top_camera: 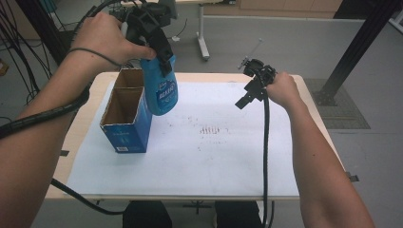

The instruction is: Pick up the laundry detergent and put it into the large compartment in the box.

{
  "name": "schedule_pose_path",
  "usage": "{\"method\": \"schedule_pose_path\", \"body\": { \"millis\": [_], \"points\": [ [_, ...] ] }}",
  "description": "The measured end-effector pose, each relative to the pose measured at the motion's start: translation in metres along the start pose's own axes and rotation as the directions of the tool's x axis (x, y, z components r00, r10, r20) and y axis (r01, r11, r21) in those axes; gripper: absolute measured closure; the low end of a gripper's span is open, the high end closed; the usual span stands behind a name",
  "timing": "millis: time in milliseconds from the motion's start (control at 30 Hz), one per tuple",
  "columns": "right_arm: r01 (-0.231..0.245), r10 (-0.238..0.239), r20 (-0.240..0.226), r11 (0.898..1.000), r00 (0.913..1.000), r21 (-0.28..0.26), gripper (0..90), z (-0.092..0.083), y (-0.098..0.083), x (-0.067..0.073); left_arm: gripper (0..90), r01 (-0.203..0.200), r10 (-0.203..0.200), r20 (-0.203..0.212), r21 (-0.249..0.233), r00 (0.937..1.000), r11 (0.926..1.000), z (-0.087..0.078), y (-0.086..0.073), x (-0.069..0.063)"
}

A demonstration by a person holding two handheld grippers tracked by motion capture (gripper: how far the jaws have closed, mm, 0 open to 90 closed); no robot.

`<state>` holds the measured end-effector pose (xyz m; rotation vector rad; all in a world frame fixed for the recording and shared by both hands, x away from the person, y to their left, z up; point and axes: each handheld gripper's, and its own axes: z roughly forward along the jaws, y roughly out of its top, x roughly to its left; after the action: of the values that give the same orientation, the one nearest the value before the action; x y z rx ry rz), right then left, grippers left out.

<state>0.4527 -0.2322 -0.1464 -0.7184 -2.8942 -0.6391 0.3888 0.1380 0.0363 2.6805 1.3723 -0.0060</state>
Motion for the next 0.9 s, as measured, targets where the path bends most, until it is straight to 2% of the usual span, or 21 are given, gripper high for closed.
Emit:
{"method": "schedule_pose_path", "body": {
  "millis": [200, 400, 567, 700, 900],
  "points": [
    [0.0, -0.001, -0.006, 1.0, 1.0, -0.006, 3.9, 0.001, 0.0, -0.001, 37.7, 0.02, -0.019, -0.002, 0.002, 0.9998, 0.9998, -0.004, -0.003, 0.007],
    [0.001, -0.001, -0.011, 1.0, 0.9999, -0.014, 3.9, 0.002, -0.003, -0.002, 37.7, 0.049, -0.049, -0.002, -0.006, 0.9988, 0.9988, -0.01, -0.01, 0.02],
    [0.0, 0.0, -0.015, 1.0, 0.9999, -0.022, 3.8, 0.002, -0.004, -0.003, 37.7, 0.074, -0.074, -0.019, -0.009, 0.9971, 0.9972, -0.014, -0.015, 0.027],
    [0.001, -0.002, -0.014, 1.0, 0.9999, -0.013, 3.8, 0.005, -0.003, -0.002, 37.7, 0.108, -0.11, -0.052, -0.022, 0.9926, 0.9939, -0.016, -0.02, 0.024],
    [0.005, -0.005, -0.011, 1.0, 0.9999, -0.013, 3.8, 0.006, -0.002, -0.001, 37.7, 0.161, -0.162, -0.056, -0.02, 0.9852, 0.9868, -0.017, -0.026, 0.037]
  ]
}}
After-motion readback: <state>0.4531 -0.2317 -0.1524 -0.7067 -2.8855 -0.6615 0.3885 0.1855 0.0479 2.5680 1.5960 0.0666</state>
